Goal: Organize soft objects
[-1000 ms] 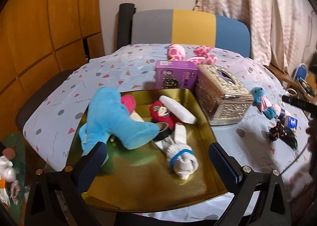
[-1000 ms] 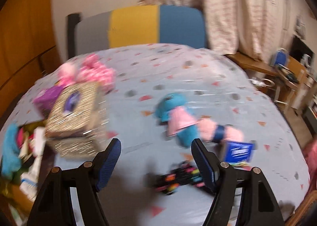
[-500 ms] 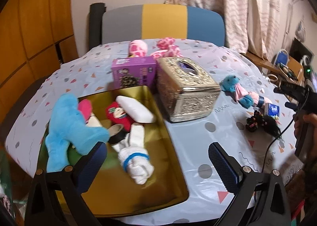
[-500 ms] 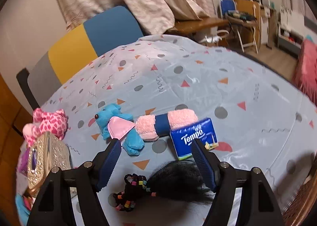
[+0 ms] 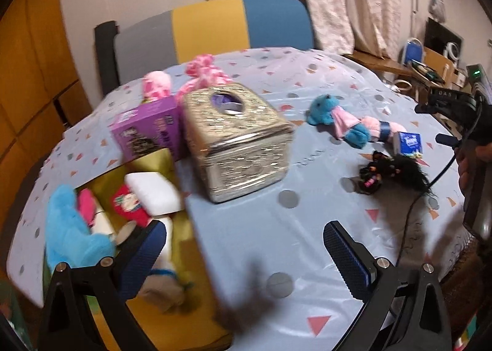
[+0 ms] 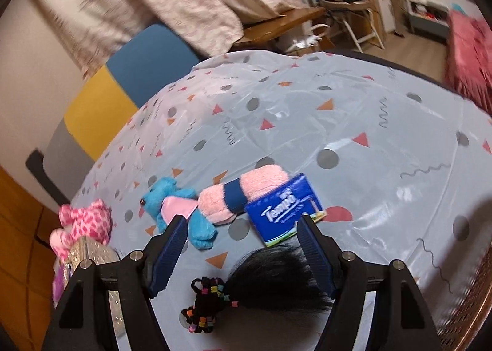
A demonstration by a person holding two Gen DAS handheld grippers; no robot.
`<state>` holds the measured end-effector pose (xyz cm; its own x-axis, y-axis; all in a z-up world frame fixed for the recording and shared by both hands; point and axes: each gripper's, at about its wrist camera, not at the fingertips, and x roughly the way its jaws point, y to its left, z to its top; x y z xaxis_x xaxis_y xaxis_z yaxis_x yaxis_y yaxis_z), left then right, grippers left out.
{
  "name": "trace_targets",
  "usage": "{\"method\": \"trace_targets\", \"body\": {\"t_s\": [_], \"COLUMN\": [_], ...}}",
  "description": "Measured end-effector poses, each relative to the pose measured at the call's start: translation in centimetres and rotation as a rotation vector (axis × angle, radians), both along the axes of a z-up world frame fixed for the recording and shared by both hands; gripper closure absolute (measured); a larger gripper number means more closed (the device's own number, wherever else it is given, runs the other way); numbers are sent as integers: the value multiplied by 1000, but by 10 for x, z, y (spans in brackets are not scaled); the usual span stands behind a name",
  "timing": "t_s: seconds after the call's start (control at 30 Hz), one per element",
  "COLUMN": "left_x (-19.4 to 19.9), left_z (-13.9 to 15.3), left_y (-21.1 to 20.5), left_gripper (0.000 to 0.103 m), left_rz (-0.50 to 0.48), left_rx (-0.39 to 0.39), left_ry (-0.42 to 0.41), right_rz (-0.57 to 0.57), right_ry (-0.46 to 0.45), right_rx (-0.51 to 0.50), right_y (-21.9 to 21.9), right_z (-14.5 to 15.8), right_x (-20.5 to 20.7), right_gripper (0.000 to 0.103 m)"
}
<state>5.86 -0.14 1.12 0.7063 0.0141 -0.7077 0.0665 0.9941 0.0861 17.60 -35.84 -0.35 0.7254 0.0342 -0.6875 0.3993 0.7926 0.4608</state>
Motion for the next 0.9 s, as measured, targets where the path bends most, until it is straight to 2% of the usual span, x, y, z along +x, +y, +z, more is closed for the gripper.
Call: {"method": "trace_targets", "body": {"t_s": [0.03, 0.1, 0.13, 0.23, 0.33, 0.43, 0.5, 0.53, 0.83, 0.9], "left_x": [5, 16, 22, 39, 50, 61, 70, 76, 112, 118], "left_z": [-2, -8, -12, -21, -25, -25, -27, -29, -51, -58], "left_y": [-5, -12, -16, -28, -45, -69, -87, -98, -174, -188], "left_gripper": [4, 18, 20, 22, 23, 19, 4, 3, 0, 0], "left_rz": [-22, -59, -68, -88, -132, -211, -285, -319, -501, -532], "left_rx": [-7, -40, -55, -85, -99, -84, -78, -69, -22, 1], "left_ry": [16, 61, 89, 152, 168, 150, 136, 135, 45, 54], "right_rz": [-13, -33, -38, -42, -31, -26, -27, -26, -9, -4], "right_ry": [1, 7, 9, 3, -4, -11, -18, -20, -22, -19], "right_rx": [17, 49, 66, 81, 92, 106, 113, 117, 160, 169], "right_y": [-4, -11, -13, -16, -15, -16, -16, -16, -18, -18], "right_z": [-1, -5, -6, -6, -6, -6, -6, -6, -9, -11], "right_x": [-1, -2, -3, -4, -4, -4, -5, -5, -3, -2], "right_gripper": [28, 28, 28, 28, 28, 28, 28, 28, 28, 28]}}
